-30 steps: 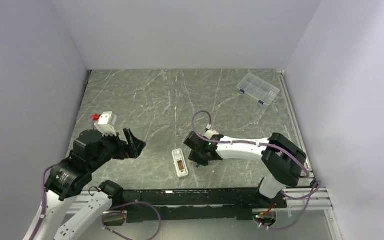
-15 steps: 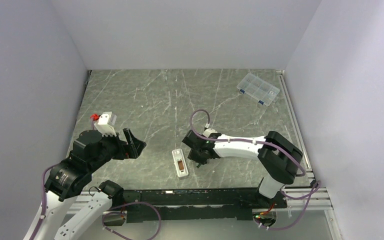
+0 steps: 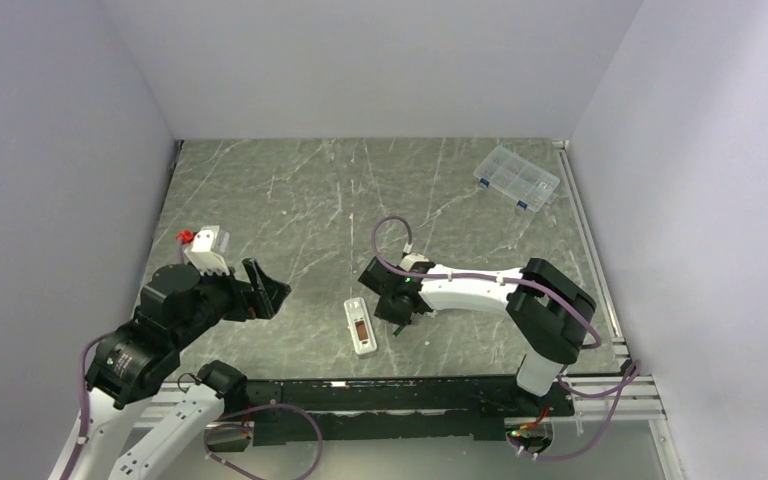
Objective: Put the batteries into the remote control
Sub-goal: Pick up the battery from the center of the board.
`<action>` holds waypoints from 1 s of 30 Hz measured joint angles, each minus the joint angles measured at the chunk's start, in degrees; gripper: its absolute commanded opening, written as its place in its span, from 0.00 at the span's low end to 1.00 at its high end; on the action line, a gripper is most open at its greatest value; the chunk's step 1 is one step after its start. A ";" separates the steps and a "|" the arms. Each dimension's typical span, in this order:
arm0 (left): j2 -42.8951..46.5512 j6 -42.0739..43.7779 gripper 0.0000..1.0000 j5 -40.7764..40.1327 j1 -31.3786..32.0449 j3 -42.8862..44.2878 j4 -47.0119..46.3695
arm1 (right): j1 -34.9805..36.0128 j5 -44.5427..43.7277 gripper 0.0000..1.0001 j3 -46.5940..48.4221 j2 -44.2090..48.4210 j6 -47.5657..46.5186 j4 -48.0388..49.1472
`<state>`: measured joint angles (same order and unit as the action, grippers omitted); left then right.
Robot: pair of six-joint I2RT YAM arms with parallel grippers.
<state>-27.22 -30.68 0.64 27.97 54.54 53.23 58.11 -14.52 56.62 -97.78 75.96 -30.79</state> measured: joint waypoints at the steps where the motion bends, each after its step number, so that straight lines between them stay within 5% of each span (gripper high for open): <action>1: 0.07 0.00 0.99 0.00 0.00 0.00 0.00 | 0.00 0.00 0.30 0.00 -0.02 0.00 0.00; 17: 0.42 0.02 0.99 0.17 0.00 0.00 -0.17 | -1.03 1.38 0.23 -0.37 0.15 0.31 -0.39; 30: 0.42 0.02 0.99 0.20 0.00 0.00 -0.17 | -1.20 1.62 0.00 -2.82 1.84 -4.09 2.10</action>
<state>-26.81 -30.65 0.84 27.97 54.54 53.06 56.90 -12.91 53.80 -95.94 71.88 -28.69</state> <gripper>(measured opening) 0.993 0.093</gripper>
